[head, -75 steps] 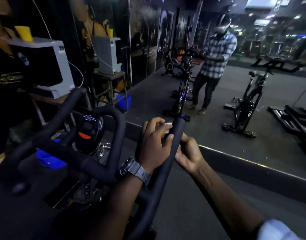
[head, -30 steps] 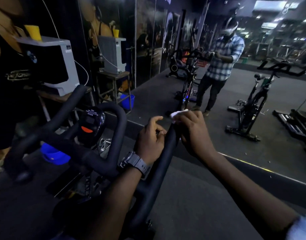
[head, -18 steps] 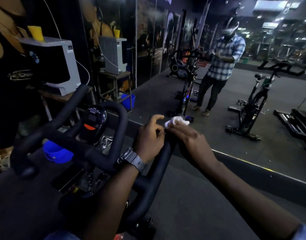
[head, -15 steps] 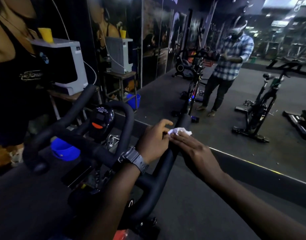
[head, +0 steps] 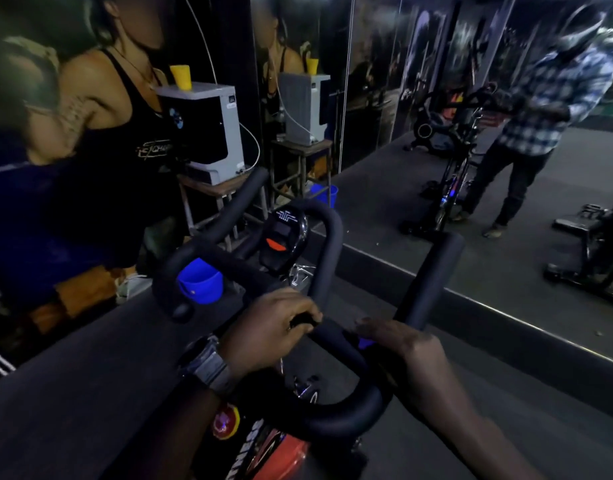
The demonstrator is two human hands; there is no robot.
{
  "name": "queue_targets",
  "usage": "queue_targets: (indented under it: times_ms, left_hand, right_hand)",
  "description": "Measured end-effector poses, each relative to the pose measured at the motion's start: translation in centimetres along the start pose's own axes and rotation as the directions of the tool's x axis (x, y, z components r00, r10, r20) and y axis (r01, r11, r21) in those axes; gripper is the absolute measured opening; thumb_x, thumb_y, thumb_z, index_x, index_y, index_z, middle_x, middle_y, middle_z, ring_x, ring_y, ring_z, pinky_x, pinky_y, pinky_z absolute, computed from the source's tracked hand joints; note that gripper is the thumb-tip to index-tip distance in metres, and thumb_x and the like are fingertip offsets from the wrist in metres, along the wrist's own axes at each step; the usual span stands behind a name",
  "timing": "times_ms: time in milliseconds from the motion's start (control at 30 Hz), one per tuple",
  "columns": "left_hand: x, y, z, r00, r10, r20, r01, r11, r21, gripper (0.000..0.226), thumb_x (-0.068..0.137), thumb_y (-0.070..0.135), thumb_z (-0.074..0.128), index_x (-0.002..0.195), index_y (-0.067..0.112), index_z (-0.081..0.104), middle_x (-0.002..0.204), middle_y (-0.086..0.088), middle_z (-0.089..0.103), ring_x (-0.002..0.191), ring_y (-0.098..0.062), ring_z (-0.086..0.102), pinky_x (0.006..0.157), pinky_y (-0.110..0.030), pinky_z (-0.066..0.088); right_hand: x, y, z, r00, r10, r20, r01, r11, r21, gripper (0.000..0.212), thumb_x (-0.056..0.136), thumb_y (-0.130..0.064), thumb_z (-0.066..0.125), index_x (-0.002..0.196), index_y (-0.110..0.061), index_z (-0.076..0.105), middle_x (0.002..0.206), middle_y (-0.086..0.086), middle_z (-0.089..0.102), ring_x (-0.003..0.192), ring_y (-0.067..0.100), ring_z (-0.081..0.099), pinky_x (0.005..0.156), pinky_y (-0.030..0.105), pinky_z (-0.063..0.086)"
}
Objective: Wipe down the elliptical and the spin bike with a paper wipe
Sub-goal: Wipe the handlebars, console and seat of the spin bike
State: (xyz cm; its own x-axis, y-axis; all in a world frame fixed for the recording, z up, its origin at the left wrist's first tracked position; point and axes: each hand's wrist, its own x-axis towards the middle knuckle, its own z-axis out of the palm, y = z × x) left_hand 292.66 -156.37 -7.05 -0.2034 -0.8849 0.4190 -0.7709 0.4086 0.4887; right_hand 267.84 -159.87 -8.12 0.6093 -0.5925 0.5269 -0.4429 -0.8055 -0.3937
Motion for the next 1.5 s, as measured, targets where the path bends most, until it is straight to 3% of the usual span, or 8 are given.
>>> queue_targets:
  times_ms: [300, 467, 633, 867, 1000, 1100, 1300, 1500]
  left_hand:
    - [1.1, -9.1, -6.6, 0.999, -0.015, 0.033, 0.008, 0.977, 0.211, 0.024, 0.069, 0.022, 0.086, 0.079, 0.022, 0.064, 0.087, 0.013, 0.053, 0.084, -0.007, 0.051, 0.074, -0.024, 0.04]
    - [3.4, -12.4, -8.5, 0.983, 0.062, 0.176, -0.096, 0.976, 0.196, 0.036, 0.062, 0.046, 0.083, 0.08, 0.027, 0.059, 0.083, 0.012, 0.051, 0.081, -0.01, 0.051, 0.071, -0.031, 0.045]
    - [2.7, -13.0, -7.4, 0.985, 0.16, 0.064, -0.169, 0.972, 0.163, 0.047, 0.061, 0.061, 0.076, 0.08, 0.028, 0.05, 0.081, 0.016, 0.044, 0.076, -0.01, 0.042, 0.071, -0.031, 0.039]
    - [2.5, -13.8, -6.9, 0.984, 0.177, 0.037, -0.18, 0.979, 0.101, 0.047, 0.065, 0.068, 0.068, 0.09, 0.029, 0.059, 0.09, 0.016, 0.05, 0.083, -0.005, 0.041, 0.076, -0.026, 0.034]
    - [2.2, -14.3, -7.0, 0.993, 0.12, 0.007, -0.12, 0.993, -0.001, 0.043, 0.066, 0.066, 0.065, 0.087, 0.029, 0.063, 0.09, 0.015, 0.055, 0.086, -0.009, 0.048, 0.077, -0.028, 0.041]
    - [2.0, -14.3, -7.1, 0.996, 0.092, 0.0, -0.092, 0.995, -0.044, 0.041, 0.067, 0.064, 0.065, 0.086, 0.028, 0.063, 0.091, 0.015, 0.057, 0.087, -0.008, 0.049, 0.077, -0.026, 0.04]
    - [1.7, -14.3, -7.2, 0.994, 0.106, 0.023, -0.105, 0.993, -0.049, 0.037, 0.07, 0.054, 0.074, 0.092, 0.026, 0.066, 0.096, 0.014, 0.057, 0.092, -0.01, 0.05, 0.079, -0.024, 0.04]
    - [1.6, -14.4, -7.2, 0.996, 0.092, 0.0, -0.091, 0.993, -0.068, 0.034, 0.069, 0.043, 0.083, 0.093, 0.024, 0.067, 0.098, 0.014, 0.06, 0.091, -0.009, 0.049, 0.08, -0.025, 0.04]
  right_hand:
    - [8.3, -3.9, 5.7, 0.999, -0.038, 0.031, 0.042, 0.988, -0.146, 0.012, 0.086, -0.032, 0.065, 0.091, -0.024, 0.072, 0.089, -0.007, 0.069, 0.084, 0.008, 0.066, 0.067, 0.024, 0.053]
    - [9.3, -5.2, 6.6, 0.996, -0.011, 0.091, 0.024, 0.989, -0.144, 0.023, 0.091, -0.032, 0.057, 0.1, -0.019, 0.073, 0.105, -0.006, 0.069, 0.093, 0.01, 0.067, 0.07, 0.03, 0.056]
    - [3.8, -5.3, 4.7, 0.996, 0.045, 0.072, -0.018, 0.943, -0.332, 0.035, 0.095, -0.025, 0.048, 0.126, -0.03, 0.064, 0.133, -0.019, 0.056, 0.108, 0.012, 0.059, 0.083, 0.027, 0.053]
    - [11.1, -6.5, 9.2, 0.996, 0.092, -0.008, -0.091, 0.956, -0.278, 0.022, 0.088, -0.022, 0.069, 0.11, -0.021, 0.073, 0.1, 0.0, 0.067, 0.089, 0.022, 0.065, 0.065, 0.033, 0.057]
    - [7.3, -6.7, 6.0, 0.999, 0.029, 0.026, -0.017, 0.924, -0.383, 0.034, 0.102, -0.038, 0.041, 0.098, -0.023, 0.071, 0.088, -0.004, 0.062, 0.072, 0.02, 0.062, 0.055, 0.031, 0.054]
    - [5.3, -6.9, 4.4, 1.0, 0.022, 0.001, -0.021, 0.935, -0.353, 0.026, 0.102, -0.03, 0.038, 0.091, -0.024, 0.06, 0.082, -0.007, 0.05, 0.06, 0.022, 0.058, 0.045, 0.028, 0.048]
    - [11.0, -7.8, 9.1, 1.0, 0.006, 0.004, -0.004, 0.922, -0.388, 0.008, 0.091, -0.021, 0.064, 0.089, -0.02, 0.071, 0.087, -0.004, 0.058, 0.083, 0.012, 0.051, 0.06, 0.018, 0.043]
    - [1.6, -4.1, 5.3, 0.992, 0.122, -0.015, -0.116, 0.895, -0.432, 0.013, 0.093, -0.056, 0.05, 0.093, -0.048, 0.061, 0.085, -0.028, 0.051, 0.077, -0.002, 0.054, 0.073, 0.027, 0.05]
